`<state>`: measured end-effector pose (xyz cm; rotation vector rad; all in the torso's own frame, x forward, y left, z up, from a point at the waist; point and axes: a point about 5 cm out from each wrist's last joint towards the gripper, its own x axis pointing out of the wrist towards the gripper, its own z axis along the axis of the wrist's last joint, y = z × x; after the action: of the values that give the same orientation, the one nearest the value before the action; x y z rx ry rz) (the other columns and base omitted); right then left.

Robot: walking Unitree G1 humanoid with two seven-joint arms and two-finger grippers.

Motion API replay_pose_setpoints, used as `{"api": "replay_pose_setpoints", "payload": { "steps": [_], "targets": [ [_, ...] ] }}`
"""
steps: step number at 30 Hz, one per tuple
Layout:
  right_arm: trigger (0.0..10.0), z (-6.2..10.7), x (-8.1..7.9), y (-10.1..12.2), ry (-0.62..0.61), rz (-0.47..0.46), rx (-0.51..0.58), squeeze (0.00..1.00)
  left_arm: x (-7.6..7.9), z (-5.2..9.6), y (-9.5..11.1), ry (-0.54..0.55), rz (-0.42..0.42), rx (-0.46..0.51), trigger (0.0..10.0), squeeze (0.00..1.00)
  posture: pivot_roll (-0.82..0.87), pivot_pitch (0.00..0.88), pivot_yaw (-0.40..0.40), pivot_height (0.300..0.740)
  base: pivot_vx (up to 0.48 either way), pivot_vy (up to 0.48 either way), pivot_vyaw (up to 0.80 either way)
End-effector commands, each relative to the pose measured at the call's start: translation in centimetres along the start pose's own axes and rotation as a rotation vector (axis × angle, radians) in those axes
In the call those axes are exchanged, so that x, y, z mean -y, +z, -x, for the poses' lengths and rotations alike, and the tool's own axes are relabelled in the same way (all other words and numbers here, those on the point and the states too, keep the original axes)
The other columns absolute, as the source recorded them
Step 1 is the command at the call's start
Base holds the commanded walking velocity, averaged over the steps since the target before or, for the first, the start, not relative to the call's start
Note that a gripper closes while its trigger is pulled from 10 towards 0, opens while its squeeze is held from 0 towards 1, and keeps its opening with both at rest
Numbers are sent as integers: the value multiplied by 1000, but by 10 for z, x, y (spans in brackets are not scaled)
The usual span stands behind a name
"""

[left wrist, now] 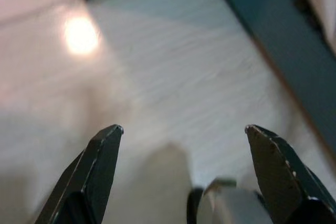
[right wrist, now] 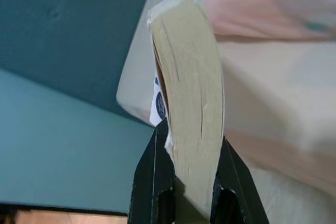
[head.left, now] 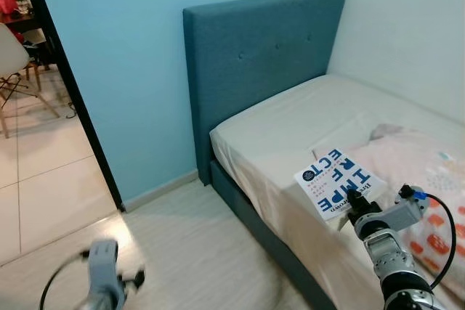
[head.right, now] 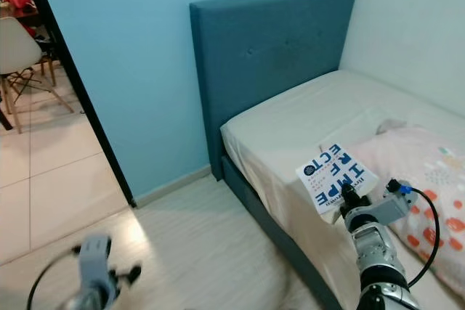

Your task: Clean up the room

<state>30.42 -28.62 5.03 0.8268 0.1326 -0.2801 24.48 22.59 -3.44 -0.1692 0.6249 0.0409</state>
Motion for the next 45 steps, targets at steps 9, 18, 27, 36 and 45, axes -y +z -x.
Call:
{"api": "replay_pose_setpoints", "payload": {
  "steps": [9,18,27,36,45],
  "targets": [
    [9922,-6,-8,7,10,-154,85,0,-5,5,-7,-27,-24,-2,10000,0,58,96,42,565,0,0,0],
    [10000,-23,-43,7,75,-176,21,0,-22,19,-19,-38,-49,16,10000,0,142,199,40,550,0,0,0],
    [10000,-44,-105,31,195,-134,-4,1000,-27,24,-16,-76,-90,53,10000,0,183,250,54,550,0,0,0],
    [10000,-36,-68,45,58,-229,116,1000,-10,16,-9,-136,-119,66,10000,0,116,223,57,550,0,0,0],
    [10000,8,5,18,-127,-296,271,1000,0,12,-9,-185,-156,29,10000,0,45,180,89,550,0,0,0]
  ]
}}
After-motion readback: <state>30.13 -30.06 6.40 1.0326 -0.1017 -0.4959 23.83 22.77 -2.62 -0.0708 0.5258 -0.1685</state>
